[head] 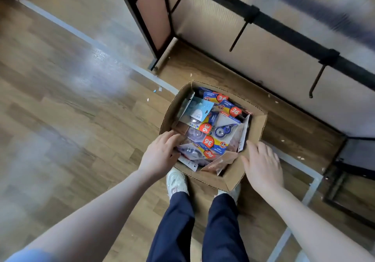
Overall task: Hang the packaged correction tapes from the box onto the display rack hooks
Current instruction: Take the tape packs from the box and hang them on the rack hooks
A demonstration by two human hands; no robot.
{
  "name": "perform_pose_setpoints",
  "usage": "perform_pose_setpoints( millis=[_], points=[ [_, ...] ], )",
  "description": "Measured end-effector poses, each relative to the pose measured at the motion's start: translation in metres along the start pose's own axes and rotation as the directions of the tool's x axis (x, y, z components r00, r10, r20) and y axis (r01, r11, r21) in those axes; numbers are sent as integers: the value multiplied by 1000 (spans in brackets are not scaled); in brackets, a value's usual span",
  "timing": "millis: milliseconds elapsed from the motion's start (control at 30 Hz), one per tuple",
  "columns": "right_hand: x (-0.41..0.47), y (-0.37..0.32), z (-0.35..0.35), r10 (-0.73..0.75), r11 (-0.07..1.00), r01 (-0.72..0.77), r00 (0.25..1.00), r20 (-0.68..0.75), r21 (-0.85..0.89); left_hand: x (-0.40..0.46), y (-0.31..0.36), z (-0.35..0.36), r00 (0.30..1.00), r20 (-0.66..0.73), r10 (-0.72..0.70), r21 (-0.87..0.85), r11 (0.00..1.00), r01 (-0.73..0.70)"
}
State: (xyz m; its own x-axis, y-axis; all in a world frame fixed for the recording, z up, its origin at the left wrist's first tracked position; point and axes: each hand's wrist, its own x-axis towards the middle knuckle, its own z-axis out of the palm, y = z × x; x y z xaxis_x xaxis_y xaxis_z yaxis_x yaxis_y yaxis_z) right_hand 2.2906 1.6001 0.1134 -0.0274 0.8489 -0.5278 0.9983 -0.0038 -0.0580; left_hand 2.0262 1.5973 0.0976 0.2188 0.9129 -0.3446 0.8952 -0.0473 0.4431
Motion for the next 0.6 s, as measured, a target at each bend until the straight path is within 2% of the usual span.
perform_pose_setpoints(
  millis=[133, 300, 500, 600],
  points=[
    [9, 11, 41, -26, 999, 27, 999, 48, -24, 10, -3, 45, 991, 127, -37, -22, 999, 40],
    [32, 18, 72, -83, 995, 86, 995, 48, -50, 39, -3, 89, 961, 271, 62, 28, 997, -72],
    [63, 24, 106, -135, 989, 139, 988, 74, -43, 70, 0, 131, 929, 345, 137, 209, 953, -218],
    [73, 31, 113, -135, 989, 140, 986, 96, -49, 77, 6, 146, 899, 408, 157, 359, 878, -316]
  ],
)
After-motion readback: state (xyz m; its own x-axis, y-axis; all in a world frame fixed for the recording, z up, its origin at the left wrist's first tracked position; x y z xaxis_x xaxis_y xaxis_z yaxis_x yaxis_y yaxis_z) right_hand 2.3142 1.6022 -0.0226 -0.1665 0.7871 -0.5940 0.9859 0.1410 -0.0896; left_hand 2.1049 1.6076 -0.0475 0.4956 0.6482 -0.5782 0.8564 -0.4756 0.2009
